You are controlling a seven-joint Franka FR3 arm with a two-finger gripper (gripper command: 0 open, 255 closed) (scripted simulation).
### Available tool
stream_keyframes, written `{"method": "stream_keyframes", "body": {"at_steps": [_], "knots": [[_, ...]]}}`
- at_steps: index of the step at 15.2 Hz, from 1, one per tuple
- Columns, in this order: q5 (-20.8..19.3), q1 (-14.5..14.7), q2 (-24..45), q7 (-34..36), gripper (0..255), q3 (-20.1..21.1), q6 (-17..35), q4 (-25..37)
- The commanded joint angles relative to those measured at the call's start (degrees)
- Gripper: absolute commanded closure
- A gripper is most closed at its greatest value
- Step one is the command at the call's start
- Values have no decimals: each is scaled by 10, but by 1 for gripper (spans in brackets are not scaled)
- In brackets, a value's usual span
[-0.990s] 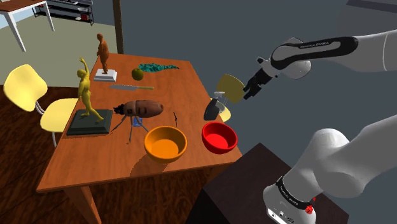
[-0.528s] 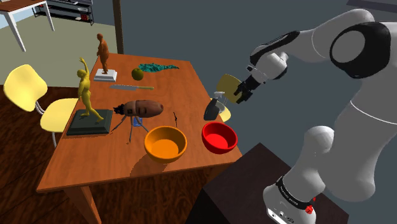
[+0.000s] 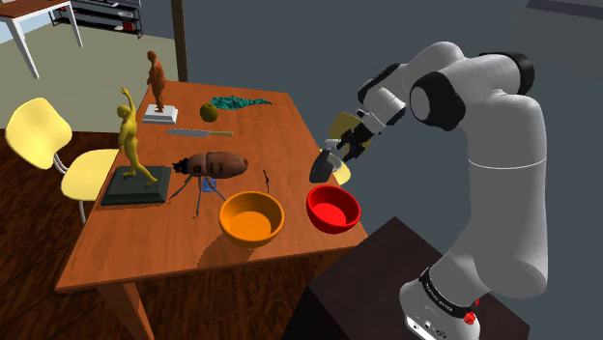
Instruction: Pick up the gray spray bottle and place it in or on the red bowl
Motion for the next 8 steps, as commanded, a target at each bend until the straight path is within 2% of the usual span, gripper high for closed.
{"method": "stream_keyframes", "body": {"at_steps": [1,3,8], "knots": [[25,-41,52,-32,0,36,-23,51],[38,-69,92,-51,0,61,-40,98],[58,-68,112,-57,0,77,-22,100]]}}
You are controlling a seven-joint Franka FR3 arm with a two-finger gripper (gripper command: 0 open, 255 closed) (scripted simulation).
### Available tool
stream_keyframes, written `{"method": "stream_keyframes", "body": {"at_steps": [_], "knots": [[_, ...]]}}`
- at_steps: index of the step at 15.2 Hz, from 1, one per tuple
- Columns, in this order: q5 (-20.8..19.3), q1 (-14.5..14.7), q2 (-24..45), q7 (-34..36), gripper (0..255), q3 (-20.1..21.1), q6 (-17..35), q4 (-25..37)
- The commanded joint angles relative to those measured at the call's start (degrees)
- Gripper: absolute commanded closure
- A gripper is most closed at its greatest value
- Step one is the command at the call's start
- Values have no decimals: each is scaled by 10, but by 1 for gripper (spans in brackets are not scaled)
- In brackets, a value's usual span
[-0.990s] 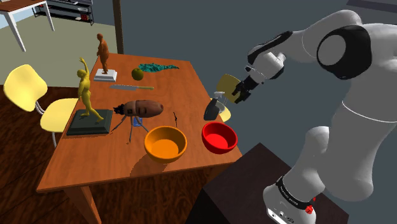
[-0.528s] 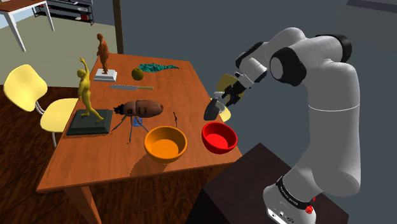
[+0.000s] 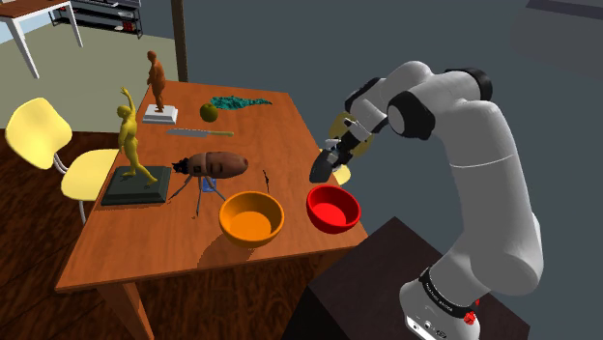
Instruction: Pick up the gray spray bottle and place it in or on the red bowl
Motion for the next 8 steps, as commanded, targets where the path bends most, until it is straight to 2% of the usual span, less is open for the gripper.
{"method": "stream_keyframes", "body": {"at_steps": [1,8], "knots": [[9,-1,10,-2,0,7,6,4],[15,0,17,-4,0,13,12,5]]}}
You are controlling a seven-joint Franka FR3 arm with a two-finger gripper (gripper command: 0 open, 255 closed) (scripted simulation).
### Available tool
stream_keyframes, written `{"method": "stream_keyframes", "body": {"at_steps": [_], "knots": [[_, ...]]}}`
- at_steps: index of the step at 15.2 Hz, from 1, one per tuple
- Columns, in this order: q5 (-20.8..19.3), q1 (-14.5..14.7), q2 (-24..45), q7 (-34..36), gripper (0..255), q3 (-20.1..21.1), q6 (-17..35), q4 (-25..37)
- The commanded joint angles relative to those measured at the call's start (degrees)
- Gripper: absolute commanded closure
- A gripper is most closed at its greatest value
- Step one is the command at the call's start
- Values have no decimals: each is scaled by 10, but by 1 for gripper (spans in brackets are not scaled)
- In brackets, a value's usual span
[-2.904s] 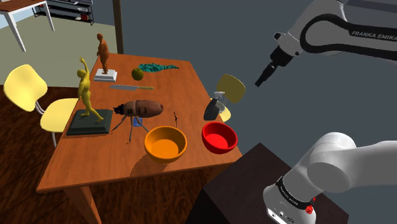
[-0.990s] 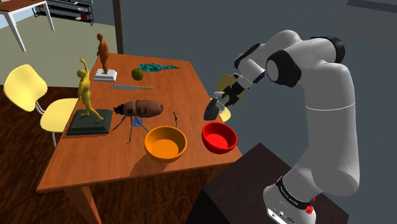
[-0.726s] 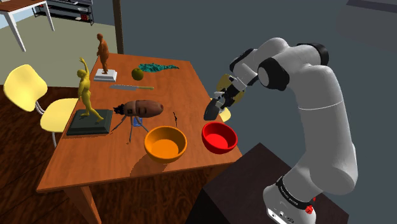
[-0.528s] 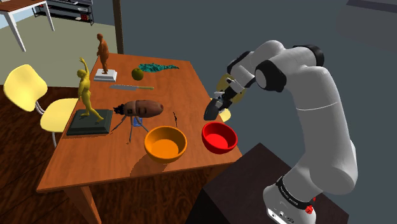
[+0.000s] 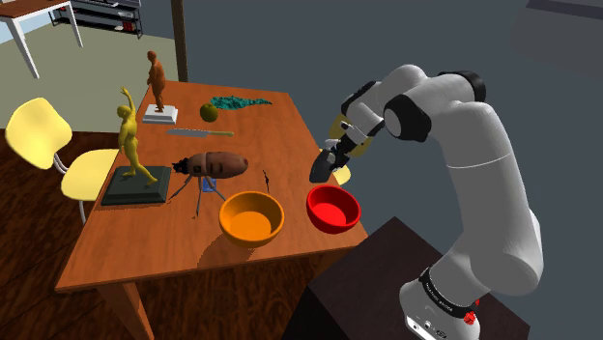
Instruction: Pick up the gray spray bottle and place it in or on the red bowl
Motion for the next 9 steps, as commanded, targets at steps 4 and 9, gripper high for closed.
{"method": "stream_keyframes", "body": {"at_steps": [4,9], "knots": [[0,0,0,0,255,0,0,0],[0,0,0,0,255,0,0,0]]}}
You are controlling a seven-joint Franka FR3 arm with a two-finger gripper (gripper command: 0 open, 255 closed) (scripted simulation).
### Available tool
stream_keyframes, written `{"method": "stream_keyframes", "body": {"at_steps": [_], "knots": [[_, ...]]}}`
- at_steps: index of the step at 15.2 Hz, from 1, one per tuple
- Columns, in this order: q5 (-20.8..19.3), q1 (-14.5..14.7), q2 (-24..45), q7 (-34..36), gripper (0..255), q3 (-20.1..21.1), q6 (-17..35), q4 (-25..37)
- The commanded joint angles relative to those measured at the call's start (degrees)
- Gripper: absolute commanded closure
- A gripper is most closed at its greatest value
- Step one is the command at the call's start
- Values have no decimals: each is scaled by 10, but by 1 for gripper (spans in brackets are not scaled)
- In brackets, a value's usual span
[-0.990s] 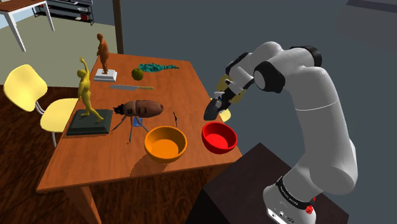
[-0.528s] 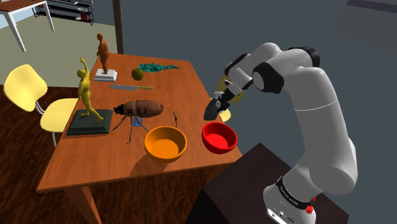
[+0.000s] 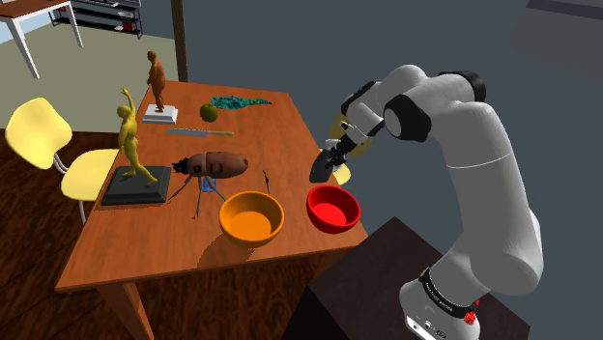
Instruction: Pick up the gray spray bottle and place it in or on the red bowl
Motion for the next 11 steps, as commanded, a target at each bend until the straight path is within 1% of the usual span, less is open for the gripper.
{"method": "stream_keyframes", "body": {"at_steps": [1,3,11], "knots": [[0,0,0,0,255,0,0,0],[0,0,0,0,255,0,0,0],[-32,18,-44,27,255,-25,-18,-11]]}}
